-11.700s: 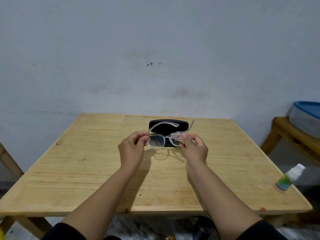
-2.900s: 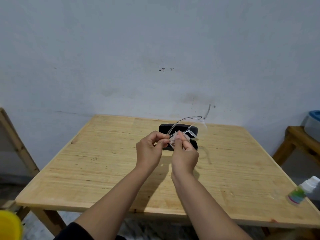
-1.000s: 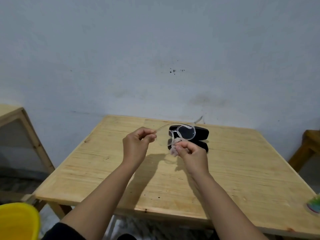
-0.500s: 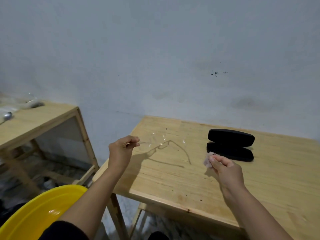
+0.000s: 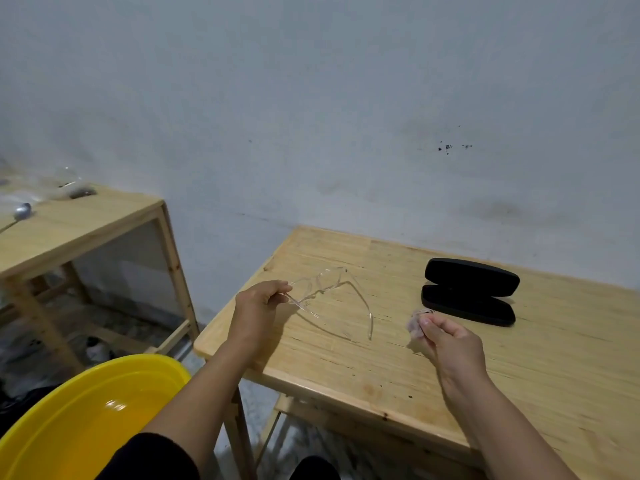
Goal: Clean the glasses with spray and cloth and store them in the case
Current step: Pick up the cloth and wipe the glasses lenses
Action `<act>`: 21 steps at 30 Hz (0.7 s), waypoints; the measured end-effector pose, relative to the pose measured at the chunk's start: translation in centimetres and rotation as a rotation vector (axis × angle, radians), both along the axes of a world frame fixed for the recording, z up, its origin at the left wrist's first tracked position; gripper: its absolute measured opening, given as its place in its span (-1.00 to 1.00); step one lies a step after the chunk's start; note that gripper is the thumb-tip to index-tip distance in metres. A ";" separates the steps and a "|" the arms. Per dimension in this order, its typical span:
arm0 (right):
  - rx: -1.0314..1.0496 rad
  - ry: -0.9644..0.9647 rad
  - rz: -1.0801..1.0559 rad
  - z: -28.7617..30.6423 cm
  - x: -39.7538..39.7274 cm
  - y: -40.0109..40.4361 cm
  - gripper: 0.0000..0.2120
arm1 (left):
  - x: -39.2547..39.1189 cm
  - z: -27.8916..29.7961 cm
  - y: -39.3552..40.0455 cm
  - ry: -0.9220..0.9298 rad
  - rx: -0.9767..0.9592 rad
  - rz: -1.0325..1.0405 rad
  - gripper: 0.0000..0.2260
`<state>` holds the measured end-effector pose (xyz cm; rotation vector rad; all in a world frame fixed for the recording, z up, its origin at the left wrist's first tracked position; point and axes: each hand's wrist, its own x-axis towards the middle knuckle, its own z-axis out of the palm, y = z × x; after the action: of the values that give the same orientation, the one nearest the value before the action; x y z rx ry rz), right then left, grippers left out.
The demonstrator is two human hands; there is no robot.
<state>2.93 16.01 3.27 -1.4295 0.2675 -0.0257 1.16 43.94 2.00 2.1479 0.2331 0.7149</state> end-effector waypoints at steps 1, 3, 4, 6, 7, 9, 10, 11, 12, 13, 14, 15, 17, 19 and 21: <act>-0.001 -0.006 0.000 0.0 0.0 0.0 -0.92 | 0.0 0.0 0.0 0.016 -0.001 -0.014 -0.77; -0.001 -0.009 0.001 0.1 0.0 0.1 -0.91 | -0.1 0.0 -0.1 0.033 0.016 -0.033 -0.77; 0.008 -0.006 0.000 0.2 0.0 0.0 -0.92 | -0.1 0.0 -0.1 0.031 0.026 -0.037 -0.77; 0.026 -0.003 0.004 0.5 -0.1 0.0 -0.92 | -0.3 0.2 -0.3 0.014 0.041 -0.031 -0.76; 0.025 -0.006 0.012 0.7 -0.2 0.0 -0.90 | -0.3 0.3 -0.5 -0.008 0.051 -0.018 -0.75; 0.022 -0.013 0.041 1.2 -0.3 -0.2 -0.83 | -0.2 0.6 -1.0 -0.092 0.092 0.008 -0.74; 0.023 -0.015 0.056 1.3 -0.2 -0.4 -0.82 | -0.1 0.9 -1.5 -0.136 0.121 0.011 -0.74; 0.027 -0.017 0.061 1.4 -0.2 -0.6 -0.83 | 0.1 1.1 -2.3 -0.175 0.151 0.003 -0.75; 0.026 -0.017 0.056 1.5 -0.1 -0.8 -0.86 | 0.2 1.4 -3.2 -0.211 0.172 -0.017 -0.76; 0.021 -0.019 0.045 1.6 -0.1 -1.0 -0.91 | 0.5 1.7 -4.4 -0.235 0.178 -0.053 -0.78; 0.016 -0.026 0.033 1.8 -0.1 -1.3 -0.95 | 0.6 2.1 -5.9 -0.239 0.164 -0.111 -0.80; 0.007 -0.036 0.027 1.9 -0.1 -1.5 -0.96 | 0.6 2.5 -7.6 -0.217 0.133 -0.186 -0.82; -0.018 -0.059 0.034 2.4 -0.5 -2.0 -0.92 | 0.6 3.1 -11.3 -0.096 0.036 -0.362 -0.81; -0.004 -0.087 0.050 2.7 -0.8 -2.5 -0.88 | 0.8 3.2 -14.7 0.025 -0.066 -0.485 -0.78; 0.010 -0.124 0.059 2.8 -0.9 -3.2 -0.82 | 1.1 3.0 -17.4 0.059 -0.096 -0.525 -0.77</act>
<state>2.08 12.77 6.08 -1.4195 0.1232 -0.0647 2.28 26.52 5.00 2.0137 -0.2559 0.3285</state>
